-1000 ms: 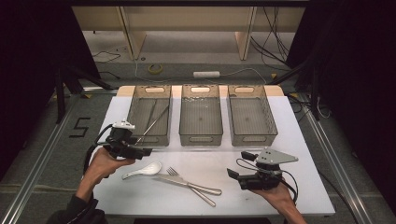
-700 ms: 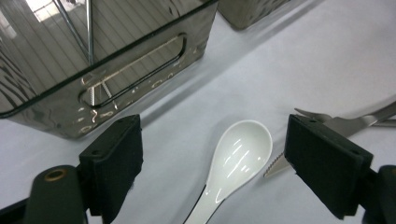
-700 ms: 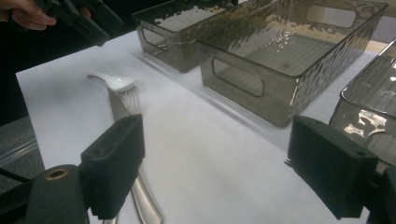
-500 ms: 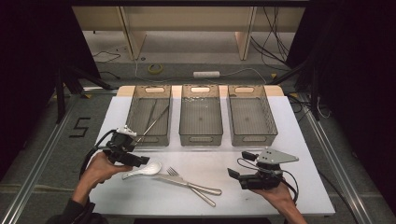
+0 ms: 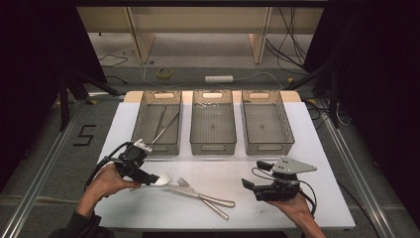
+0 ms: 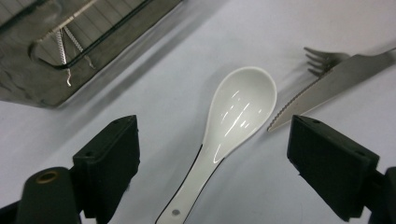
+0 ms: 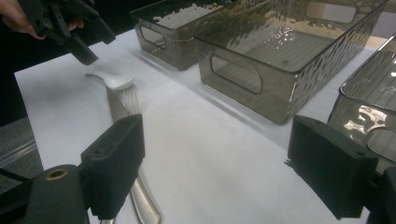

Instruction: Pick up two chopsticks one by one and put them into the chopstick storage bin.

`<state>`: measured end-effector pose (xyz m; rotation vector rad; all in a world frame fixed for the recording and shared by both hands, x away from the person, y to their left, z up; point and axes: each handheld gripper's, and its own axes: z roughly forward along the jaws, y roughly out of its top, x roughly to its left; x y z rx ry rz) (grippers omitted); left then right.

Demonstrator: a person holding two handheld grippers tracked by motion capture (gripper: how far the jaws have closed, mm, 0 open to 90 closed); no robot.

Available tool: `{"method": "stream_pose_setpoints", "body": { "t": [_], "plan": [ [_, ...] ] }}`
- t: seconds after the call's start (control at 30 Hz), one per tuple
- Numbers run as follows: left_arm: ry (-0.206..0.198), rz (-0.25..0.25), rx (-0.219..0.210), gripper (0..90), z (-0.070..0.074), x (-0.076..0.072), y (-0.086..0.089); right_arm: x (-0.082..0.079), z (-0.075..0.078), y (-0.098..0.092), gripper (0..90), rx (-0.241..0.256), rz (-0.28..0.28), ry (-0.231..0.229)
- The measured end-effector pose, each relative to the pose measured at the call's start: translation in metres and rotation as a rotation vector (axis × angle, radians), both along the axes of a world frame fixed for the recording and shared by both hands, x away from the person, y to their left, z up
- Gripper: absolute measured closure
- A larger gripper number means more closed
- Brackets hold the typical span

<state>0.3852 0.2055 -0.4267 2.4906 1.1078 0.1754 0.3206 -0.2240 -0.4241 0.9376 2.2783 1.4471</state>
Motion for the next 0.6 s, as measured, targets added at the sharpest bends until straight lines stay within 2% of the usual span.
{"method": "stream_pose_setpoints", "body": {
  "t": [0.1,0.47,0.6],
  "plan": [
    [0.011,0.001,0.029,16.7,-0.005,0.000,-0.001,0.000,0.000,0.001,19.8,-0.001,0.004,-0.001],
    [0.055,-0.020,0.084,17.9,-0.015,0.001,-0.003,0.000,0.000,0.001,19.8,-0.001,0.000,-0.002],
    [0.064,-0.012,0.096,19.6,-0.018,0.002,-0.003,-0.001,0.000,0.000,19.8,0.001,-0.001,-0.002]
  ]
}}
